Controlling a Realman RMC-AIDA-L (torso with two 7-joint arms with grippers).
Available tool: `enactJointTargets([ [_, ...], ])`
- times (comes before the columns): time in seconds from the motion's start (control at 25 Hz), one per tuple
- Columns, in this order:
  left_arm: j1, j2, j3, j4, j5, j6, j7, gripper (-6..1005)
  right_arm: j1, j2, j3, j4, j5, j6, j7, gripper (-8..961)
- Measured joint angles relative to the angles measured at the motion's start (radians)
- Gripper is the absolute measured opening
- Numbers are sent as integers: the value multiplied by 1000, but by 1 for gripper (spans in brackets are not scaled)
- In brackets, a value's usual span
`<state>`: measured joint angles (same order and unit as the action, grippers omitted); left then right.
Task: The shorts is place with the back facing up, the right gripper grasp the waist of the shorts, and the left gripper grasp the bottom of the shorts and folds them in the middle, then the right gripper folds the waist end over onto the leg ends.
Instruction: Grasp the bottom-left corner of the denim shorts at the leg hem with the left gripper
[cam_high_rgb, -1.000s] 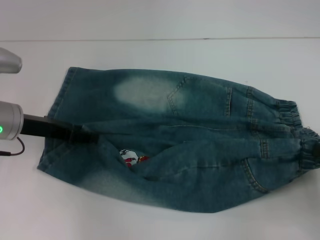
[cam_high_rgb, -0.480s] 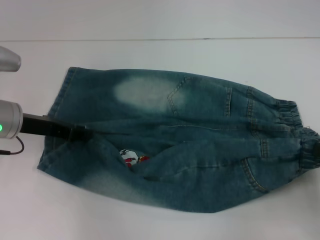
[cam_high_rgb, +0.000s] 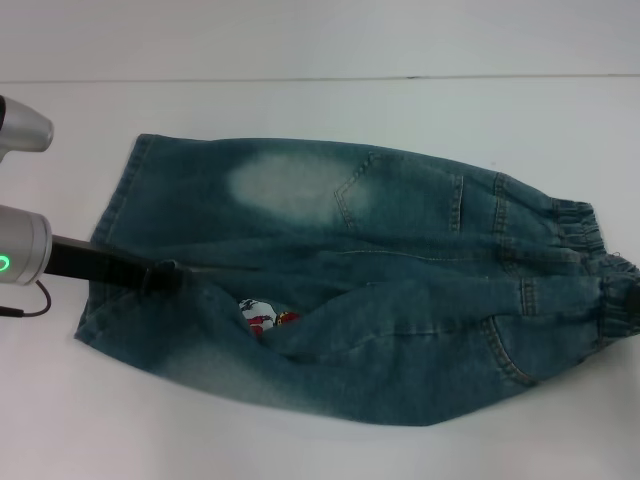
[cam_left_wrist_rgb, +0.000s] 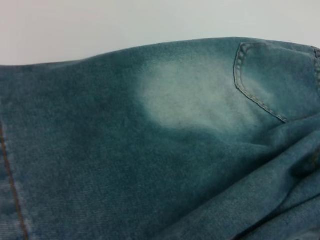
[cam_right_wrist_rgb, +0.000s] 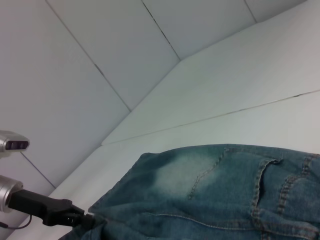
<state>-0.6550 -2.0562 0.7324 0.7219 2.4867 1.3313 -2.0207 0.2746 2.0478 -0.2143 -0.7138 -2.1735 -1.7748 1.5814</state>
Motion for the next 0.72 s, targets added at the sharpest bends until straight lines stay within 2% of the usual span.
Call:
enactJointTargets([
  [0.32, -2, 0, -3, 12, -6, 14, -1, 40, 2, 0, 0, 5, 0, -1, -7, 45],
  [0.72, 8, -14, -25, 76, -11, -35, -51, 41, 19, -1, 1, 0, 0, -4, 2, 45],
])
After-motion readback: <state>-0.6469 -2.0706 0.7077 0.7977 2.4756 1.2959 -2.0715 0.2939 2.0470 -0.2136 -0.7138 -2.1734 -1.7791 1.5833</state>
